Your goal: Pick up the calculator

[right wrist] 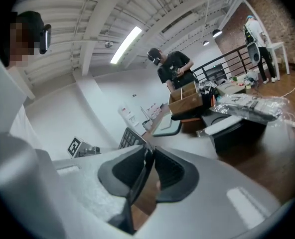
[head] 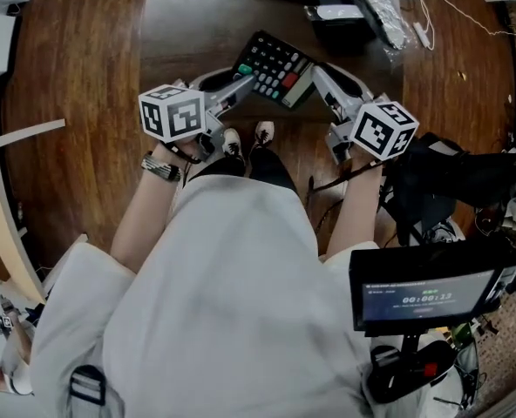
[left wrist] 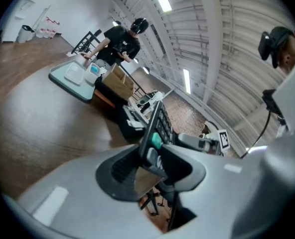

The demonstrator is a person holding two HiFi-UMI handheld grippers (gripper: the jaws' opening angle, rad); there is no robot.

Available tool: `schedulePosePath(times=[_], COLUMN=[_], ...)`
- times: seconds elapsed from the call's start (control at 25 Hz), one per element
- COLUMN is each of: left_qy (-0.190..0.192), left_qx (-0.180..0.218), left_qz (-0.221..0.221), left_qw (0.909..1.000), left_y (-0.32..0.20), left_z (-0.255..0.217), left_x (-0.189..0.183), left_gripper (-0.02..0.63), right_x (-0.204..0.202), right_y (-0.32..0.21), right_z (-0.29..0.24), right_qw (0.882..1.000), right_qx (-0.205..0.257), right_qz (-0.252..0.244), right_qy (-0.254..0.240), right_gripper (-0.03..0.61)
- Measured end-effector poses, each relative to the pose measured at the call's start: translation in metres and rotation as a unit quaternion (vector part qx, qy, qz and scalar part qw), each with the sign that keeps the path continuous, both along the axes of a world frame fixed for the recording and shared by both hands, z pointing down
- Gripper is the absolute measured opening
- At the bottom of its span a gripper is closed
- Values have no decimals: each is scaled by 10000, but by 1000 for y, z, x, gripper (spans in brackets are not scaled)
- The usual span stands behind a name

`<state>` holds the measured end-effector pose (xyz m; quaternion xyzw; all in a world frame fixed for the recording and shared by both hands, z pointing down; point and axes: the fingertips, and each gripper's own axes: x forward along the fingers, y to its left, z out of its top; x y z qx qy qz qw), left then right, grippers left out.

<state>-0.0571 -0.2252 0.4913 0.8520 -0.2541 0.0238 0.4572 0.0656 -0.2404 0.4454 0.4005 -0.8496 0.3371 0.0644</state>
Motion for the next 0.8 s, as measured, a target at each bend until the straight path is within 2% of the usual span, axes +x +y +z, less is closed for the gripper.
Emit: schedulePosePath(times=[0.12,0.28,0.8], left_qy=[124,202,76], left_qx=[255,396,541], left_qz=[51,61,-130], left_qw=[9996,9990,9984], left_y=[1,6,23], left_z=[-22,-37,-53], left_x=[6,18,59], left_gripper=[150,150,152], right_x=[6,18,60], right_y=[5,12,23], right_z=[-26,-44,-60], right_qw=[9995,9987,9970], right_qx=[296,503,719], right_qz=[31,61,-118], right_qy=[-66,-84,-252], right_gripper=[67,67,66])
